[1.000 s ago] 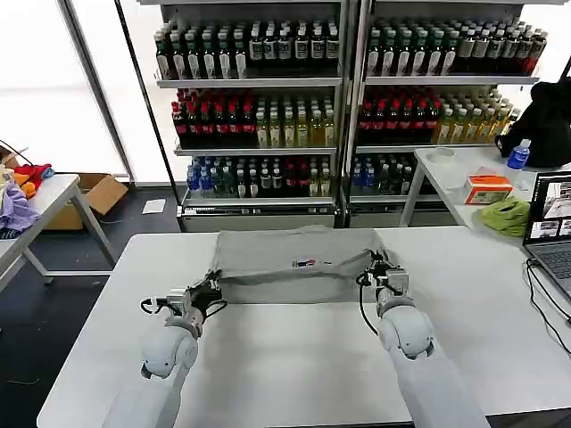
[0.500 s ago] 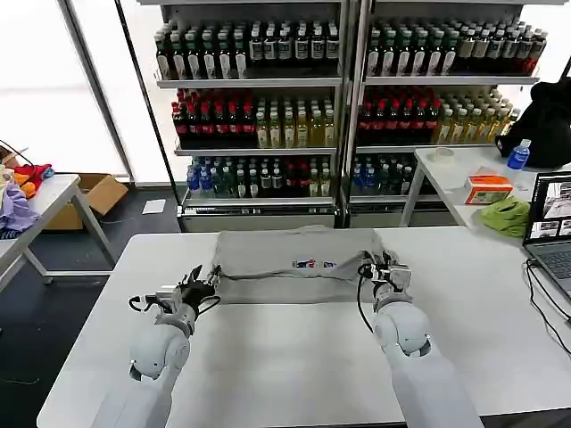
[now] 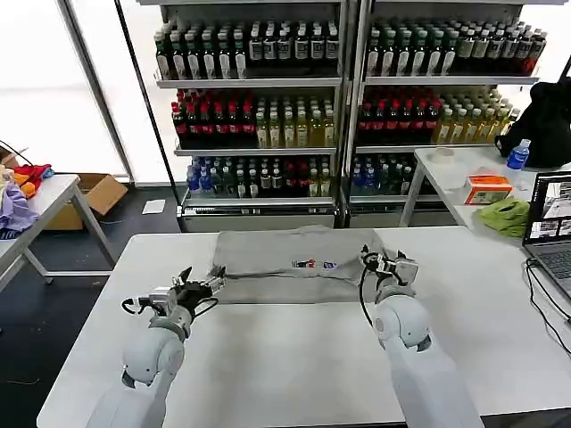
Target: Fold and organize the clothes.
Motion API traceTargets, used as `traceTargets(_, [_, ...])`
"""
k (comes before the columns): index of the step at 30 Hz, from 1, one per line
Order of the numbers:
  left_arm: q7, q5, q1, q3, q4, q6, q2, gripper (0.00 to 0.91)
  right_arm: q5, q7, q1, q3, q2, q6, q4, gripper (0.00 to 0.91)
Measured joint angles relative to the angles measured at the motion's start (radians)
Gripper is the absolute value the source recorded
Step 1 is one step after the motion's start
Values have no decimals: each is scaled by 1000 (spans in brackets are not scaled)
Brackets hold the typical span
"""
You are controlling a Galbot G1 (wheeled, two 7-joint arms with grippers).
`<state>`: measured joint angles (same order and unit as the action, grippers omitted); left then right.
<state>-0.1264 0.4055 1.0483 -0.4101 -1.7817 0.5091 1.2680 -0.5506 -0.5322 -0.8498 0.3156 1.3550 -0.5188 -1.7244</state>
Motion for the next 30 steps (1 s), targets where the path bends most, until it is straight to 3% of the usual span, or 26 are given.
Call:
traceTargets(17, [2,-27,73,-8,-50,33,16,907,80,-7,-181,14,-95,-44,-109,907])
traceTargets(30, [-4,-62,100,-23,-32,35,35,907,117,11,-242,24,-105,-53,-105,907])
